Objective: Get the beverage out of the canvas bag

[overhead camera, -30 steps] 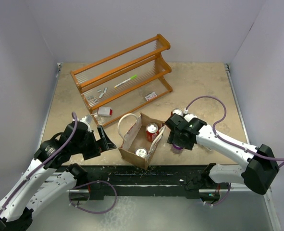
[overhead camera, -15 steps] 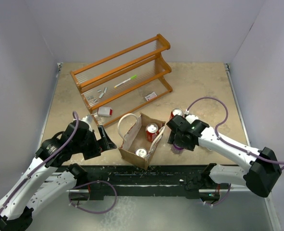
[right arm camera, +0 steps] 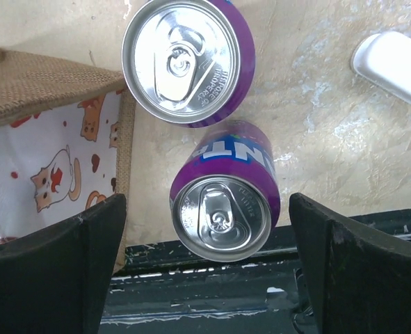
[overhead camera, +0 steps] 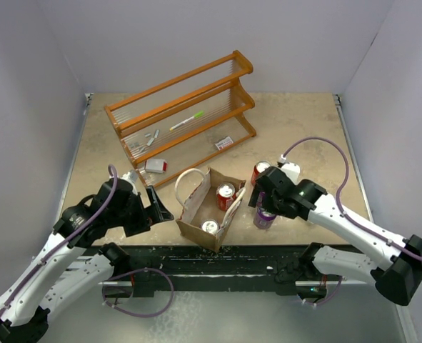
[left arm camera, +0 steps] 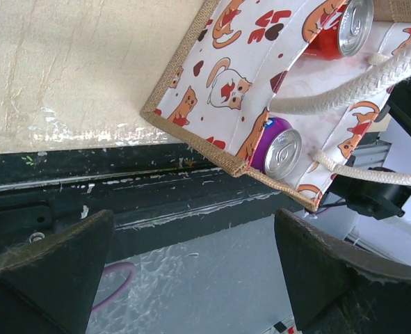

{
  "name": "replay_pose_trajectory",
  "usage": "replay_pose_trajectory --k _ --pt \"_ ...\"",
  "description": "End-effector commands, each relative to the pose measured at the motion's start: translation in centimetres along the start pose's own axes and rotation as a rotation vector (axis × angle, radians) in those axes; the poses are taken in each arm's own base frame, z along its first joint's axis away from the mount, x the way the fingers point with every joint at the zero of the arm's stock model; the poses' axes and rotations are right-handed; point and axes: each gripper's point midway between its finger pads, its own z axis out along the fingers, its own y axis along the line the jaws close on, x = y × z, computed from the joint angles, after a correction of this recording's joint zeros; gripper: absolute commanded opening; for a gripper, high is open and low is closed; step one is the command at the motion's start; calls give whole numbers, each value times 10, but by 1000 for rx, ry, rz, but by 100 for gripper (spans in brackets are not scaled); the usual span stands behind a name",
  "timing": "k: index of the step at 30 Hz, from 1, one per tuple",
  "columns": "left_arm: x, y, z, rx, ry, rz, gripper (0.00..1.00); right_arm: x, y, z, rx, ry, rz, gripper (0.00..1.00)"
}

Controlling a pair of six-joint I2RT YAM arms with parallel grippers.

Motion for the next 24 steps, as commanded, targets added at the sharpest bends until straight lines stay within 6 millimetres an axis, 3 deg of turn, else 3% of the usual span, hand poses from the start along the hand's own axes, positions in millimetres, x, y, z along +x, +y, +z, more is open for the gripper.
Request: replay_pose_trajectory --k 1,3,7,12,19,24 --pt "-7 -19 -5 63 -20 -8 99 -17 -4 -16 -24 -68 -9 100" --pt "-8 -20 -4 64 -18 -7 99 -20 -2 -21 -49 -80 -14 100" --pt "-9 -24 -1 71 -12 1 99 -49 16 -49 -157 -167 -58 100" --pt "-9 -27 0 76 -3 14 99 -93 53 -100 -328 -283 -127 100" --pt "-10 -28 -2 73 -5 26 99 -126 116 -153 -556 -328 -282 100" --pt "-9 -23 -7 67 -12 28 99 -103 163 -158 -735 -172 -380 100"
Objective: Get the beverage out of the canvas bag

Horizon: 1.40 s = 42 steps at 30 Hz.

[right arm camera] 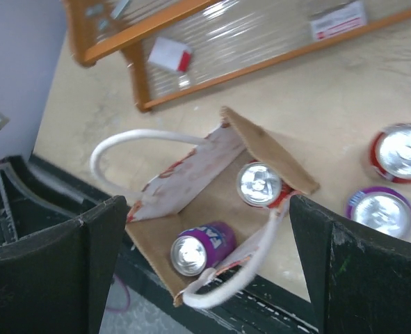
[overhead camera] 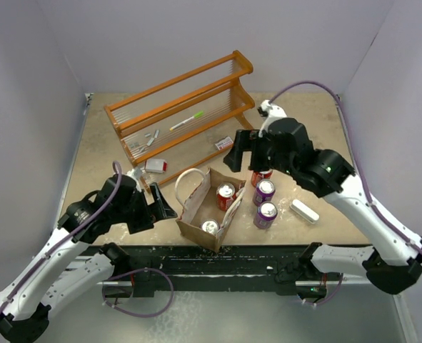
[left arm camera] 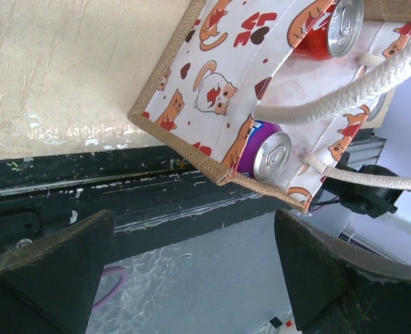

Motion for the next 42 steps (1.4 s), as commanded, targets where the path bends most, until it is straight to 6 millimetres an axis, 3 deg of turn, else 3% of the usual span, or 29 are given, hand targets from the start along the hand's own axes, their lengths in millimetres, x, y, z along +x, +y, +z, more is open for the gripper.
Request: replay_pose_trajectory --k 1,5,9,12,16,20,27,37,42 --pt "-6 -13 -15 56 -39 23 99 13 46 16 -224 130 -73 100" --pt "-5 -9 -18 50 -45 19 99 55 50 44 -212 297 -67 100" --pt "-3 -6 -20 41 -47 16 99 101 49 60 -131 453 -149 100" --pt "-3 -4 -19 36 -48 15 99 127 41 69 -20 527 -253 100" --pt "-3 -3 -17 34 -45 14 99 146 16 77 158 594 -356 100" --pt "-3 -4 -15 33 -42 14 99 153 -2 81 258 608 -403 100" --pt "-3 -3 -13 22 -36 20 99 144 -23 85 398 552 -415 100" --pt "-4 -1 -13 8 -41 20 99 138 -28 99 494 482 -368 100" --pt "-4 0 -13 1 -40 21 99 144 -32 109 512 479 -378 100"
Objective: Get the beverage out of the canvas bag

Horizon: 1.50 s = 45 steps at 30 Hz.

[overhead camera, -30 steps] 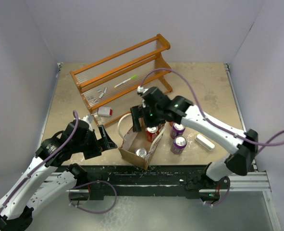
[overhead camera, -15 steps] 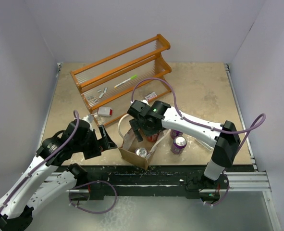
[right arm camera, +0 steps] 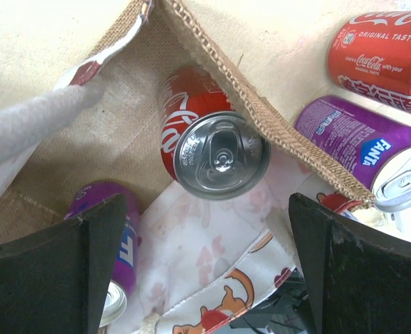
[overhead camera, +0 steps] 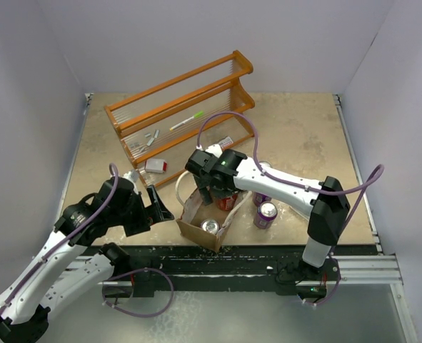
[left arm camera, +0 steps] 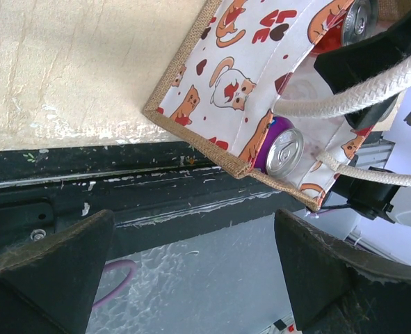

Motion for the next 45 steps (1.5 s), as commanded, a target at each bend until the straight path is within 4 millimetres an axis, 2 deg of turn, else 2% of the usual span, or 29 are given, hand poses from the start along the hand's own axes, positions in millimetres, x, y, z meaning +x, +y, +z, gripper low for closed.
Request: replay_pose_trajectory --k 1,6,14,21,28,39,45 --pt "-7 -9 -5 22 -27 20 99 -8 -6 6 57 -31 28 100" --pt "-7 -9 -4 16 -23 23 99 -5 1 19 60 -12 28 100" --pt "-9 -10 -3 14 -25 25 99 2 1 34 71 -11 49 100" --pt "-11 -12 0 13 -23 27 99 12 -3 54 23 29 89 100" --pt "-13 -16 5 15 -19 26 99 12 -6 67 23 32 82 100" --pt "-12 -17 8 14 -7 10 99 5 -3 72 -2 24 79 98" --pt "-9 -19 8 27 8 2 99 4 -2 72 -13 14 76 87"
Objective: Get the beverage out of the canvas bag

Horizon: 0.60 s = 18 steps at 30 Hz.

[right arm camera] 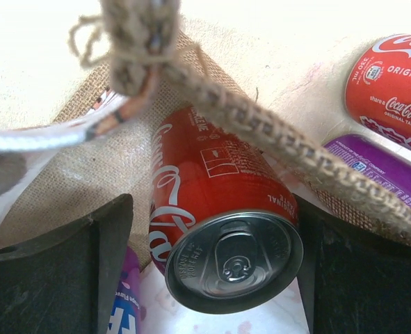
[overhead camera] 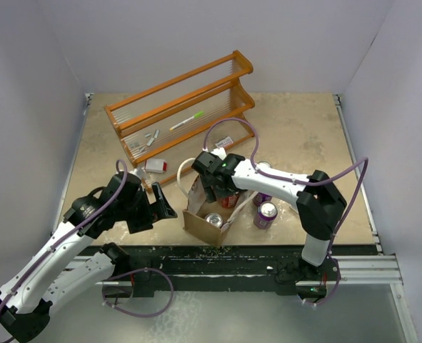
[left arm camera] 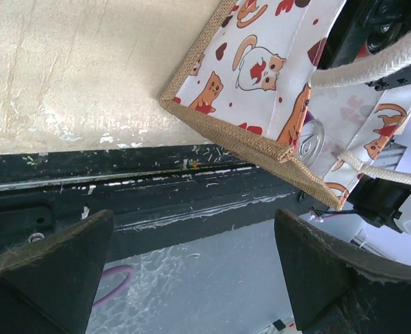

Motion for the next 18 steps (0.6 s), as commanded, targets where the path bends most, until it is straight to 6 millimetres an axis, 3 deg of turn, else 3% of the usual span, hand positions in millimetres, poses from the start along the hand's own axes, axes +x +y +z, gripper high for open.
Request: replay_pose_trajectory --k 1,6,8,11,18 --pt "-4 -17 -7 69 -16 1 99 -1 1 4 -28 2 13 84" --pt "-2 -15 -12 77 -17 -2 99 -2 3 -1 -61 -18 21 64" --pt "0 -14 -15 81 -17 -3 99 -2 2 -3 -64 -22 24 45" --pt "2 -11 -19 82 -19 -6 99 -1 1 -6 -59 -15 32 30" --pt "4 -8 -24 87 -29 -10 99 -5 1 -25 -107 -30 65 18"
